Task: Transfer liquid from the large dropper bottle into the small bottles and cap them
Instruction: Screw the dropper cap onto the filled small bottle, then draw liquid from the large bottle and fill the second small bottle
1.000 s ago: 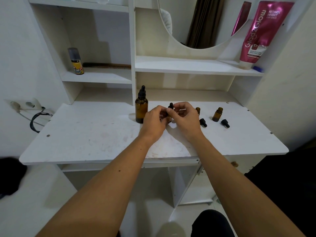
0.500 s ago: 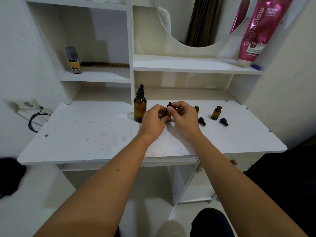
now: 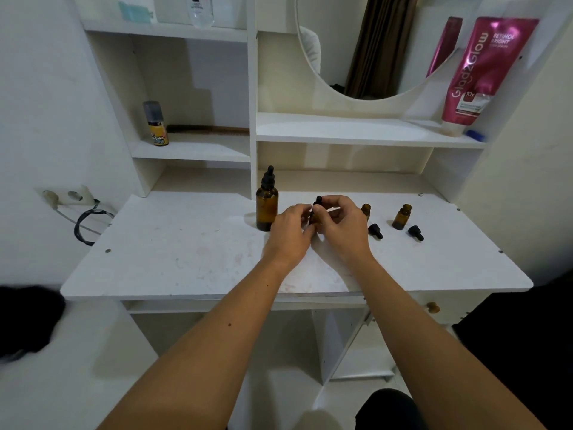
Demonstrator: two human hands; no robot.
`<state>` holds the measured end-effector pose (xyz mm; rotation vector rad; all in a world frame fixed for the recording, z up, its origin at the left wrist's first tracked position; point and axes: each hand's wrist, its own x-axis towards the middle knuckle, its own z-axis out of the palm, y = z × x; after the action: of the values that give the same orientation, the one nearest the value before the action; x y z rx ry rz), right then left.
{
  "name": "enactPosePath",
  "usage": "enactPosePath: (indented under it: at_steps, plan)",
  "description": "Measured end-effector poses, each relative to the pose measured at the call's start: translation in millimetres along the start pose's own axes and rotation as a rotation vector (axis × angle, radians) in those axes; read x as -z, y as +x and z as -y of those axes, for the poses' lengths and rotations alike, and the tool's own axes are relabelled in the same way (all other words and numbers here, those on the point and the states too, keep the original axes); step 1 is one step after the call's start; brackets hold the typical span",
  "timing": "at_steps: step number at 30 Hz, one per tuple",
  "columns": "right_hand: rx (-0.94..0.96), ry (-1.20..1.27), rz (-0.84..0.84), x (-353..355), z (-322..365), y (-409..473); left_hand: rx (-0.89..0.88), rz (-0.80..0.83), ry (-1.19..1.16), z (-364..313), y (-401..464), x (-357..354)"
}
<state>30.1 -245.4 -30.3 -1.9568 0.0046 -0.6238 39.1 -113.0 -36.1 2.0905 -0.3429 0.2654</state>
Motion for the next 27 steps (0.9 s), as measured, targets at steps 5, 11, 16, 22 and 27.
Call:
enactPosePath:
  at_steps: [5, 11, 16, 22, 27]
  plan:
    - [-0.01, 0.003, -0.049, 5, 2, -3, 0.075, -0.025, -0.151, -2, -23, 18]
    - [0.151, -0.021, -0.19, 2, 20, -9, 0.139, -0.148, -0.24, 16, -42, 67]
    - [0.245, -0.054, -0.062, -22, 55, 1, 0.148, -0.251, -0.139, 31, -28, 86]
    - [0.191, -0.063, 0.177, -43, 82, 22, 0.202, -0.111, -0.187, 36, -7, 80]
    - [0.088, 0.001, 0.182, -52, 86, 31, 0.151, -0.076, -0.124, 36, -7, 81]
